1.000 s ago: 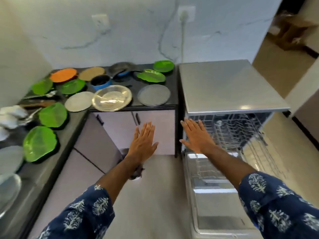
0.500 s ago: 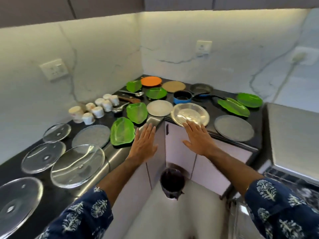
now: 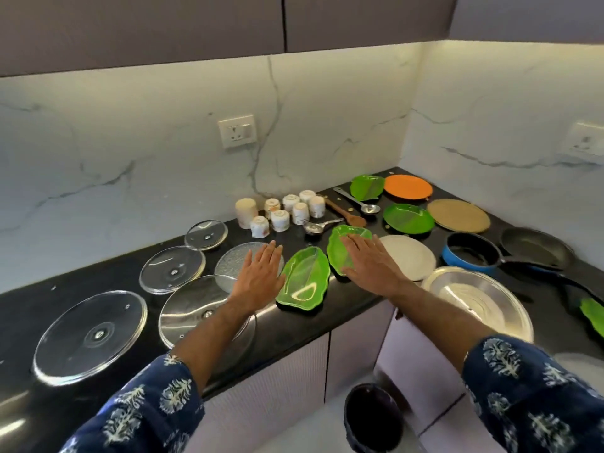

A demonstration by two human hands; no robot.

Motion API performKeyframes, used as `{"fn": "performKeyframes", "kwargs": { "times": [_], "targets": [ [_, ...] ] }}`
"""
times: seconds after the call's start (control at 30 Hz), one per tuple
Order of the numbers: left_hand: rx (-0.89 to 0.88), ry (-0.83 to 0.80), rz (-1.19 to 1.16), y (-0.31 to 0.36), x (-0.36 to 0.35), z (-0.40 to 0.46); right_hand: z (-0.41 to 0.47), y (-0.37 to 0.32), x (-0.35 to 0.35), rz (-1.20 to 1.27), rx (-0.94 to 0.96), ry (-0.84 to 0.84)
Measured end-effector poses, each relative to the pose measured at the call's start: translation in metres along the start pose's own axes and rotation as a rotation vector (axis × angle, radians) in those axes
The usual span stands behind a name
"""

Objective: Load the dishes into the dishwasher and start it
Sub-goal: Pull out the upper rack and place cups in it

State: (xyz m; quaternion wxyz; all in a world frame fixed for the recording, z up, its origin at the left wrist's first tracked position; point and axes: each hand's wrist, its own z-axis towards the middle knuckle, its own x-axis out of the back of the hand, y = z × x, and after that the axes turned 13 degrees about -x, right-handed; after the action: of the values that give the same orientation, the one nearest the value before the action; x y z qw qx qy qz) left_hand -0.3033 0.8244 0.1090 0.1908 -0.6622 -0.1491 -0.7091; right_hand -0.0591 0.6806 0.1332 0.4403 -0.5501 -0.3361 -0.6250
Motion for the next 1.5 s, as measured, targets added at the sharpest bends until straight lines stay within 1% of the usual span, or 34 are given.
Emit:
{"fn": "performKeyframes", "kwargs": {
  "times": [0.1, 0.27, 0.4, 0.63, 0.93, 1.13, 1.37, 1.5],
  "targets": [
    [0.051, -0.057, -0.006, -0.019, -0.003, 0.004, 0.041, -0.001, -0.011, 0.038, 0.027, -0.049],
    [0.136, -0.071, -0.012, -0.060, -0.014, 0.028, 0.103, -0.019, -0.034, 0.057, 0.079, -0.094],
    [0.118, -0.103, -0.017, -0.101, -0.023, 0.066, 0.150, -0.038, -0.047, 0.038, 0.108, -0.114],
    [0.099, -0.156, -0.096, -0.160, -0.032, 0.138, 0.225, -0.063, -0.060, -0.001, 0.056, -0.265],
    [0.195, -0.185, -0.194, -0.192, -0.060, 0.183, 0.294, -0.076, -0.096, -0.038, 0.089, -0.370],
    [0.154, -0.232, -0.095, -0.203, -0.074, 0.197, 0.335, -0.093, -0.124, -0.047, 0.179, -0.351],
    [0.197, -0.246, -0.150, -0.209, -0.098, 0.206, 0.365, -0.112, -0.148, -0.134, 0.251, -0.363],
    [0.216, -0.224, -0.177, -0.213, -0.108, 0.207, 0.371, -0.115, -0.158, -0.185, 0.239, -0.386]
  ]
}}
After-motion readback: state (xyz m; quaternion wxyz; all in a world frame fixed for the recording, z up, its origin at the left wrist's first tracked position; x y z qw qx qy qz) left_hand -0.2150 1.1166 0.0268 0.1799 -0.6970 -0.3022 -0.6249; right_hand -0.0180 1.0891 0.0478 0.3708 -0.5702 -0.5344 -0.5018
